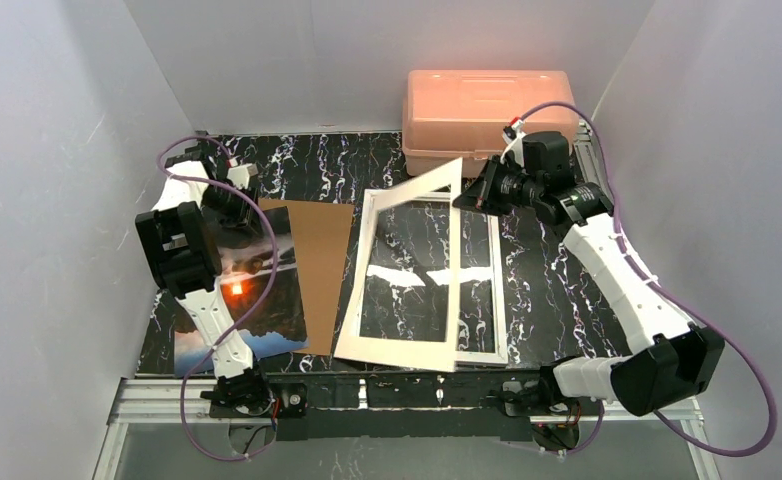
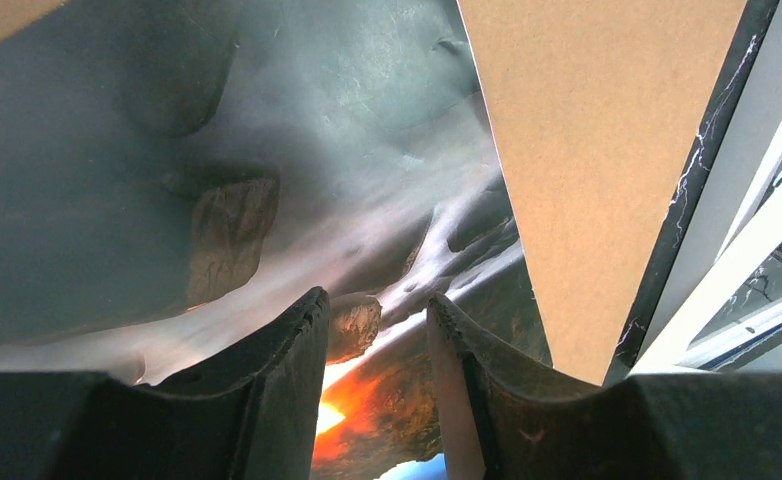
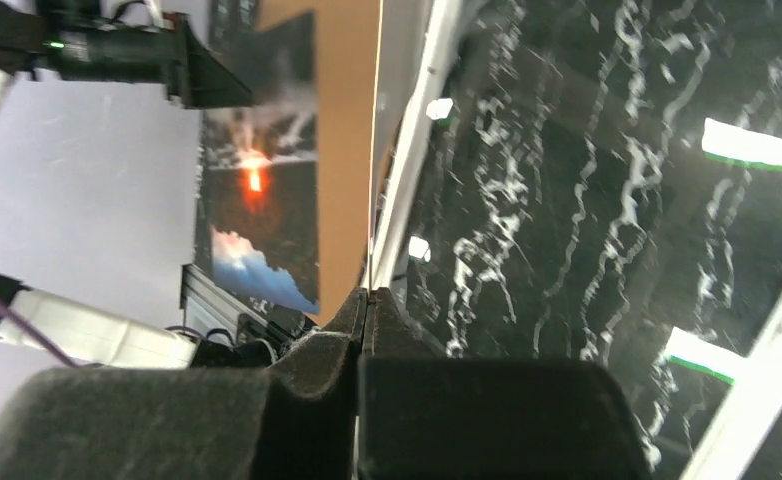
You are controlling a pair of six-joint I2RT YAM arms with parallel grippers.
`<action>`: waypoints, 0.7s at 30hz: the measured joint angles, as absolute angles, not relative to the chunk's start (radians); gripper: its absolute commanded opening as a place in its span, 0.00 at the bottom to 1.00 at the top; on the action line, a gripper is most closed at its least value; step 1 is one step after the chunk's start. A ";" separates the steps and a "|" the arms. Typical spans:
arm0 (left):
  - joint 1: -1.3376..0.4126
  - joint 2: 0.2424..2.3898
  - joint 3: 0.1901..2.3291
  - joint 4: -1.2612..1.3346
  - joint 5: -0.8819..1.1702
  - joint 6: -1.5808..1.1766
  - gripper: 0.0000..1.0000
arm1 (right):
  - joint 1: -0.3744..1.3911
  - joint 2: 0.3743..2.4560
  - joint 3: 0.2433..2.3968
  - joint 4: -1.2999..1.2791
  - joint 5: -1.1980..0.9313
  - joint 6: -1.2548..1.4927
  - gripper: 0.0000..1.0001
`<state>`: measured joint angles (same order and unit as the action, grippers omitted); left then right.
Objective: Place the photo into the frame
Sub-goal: Place the photo frame item in the photo frame.
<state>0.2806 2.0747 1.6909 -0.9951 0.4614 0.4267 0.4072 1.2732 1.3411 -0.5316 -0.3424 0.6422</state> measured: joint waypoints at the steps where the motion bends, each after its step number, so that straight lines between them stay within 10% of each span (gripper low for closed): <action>1: 0.279 2.075 1.687 -0.994 0.459 0.427 0.39 | 0.386 1.279 1.318 -0.551 -0.353 0.631 0.01; 21: 0.267 2.073 1.663 -0.971 0.439 0.427 0.37 | 0.311 1.384 1.326 -0.664 -0.270 0.312 0.01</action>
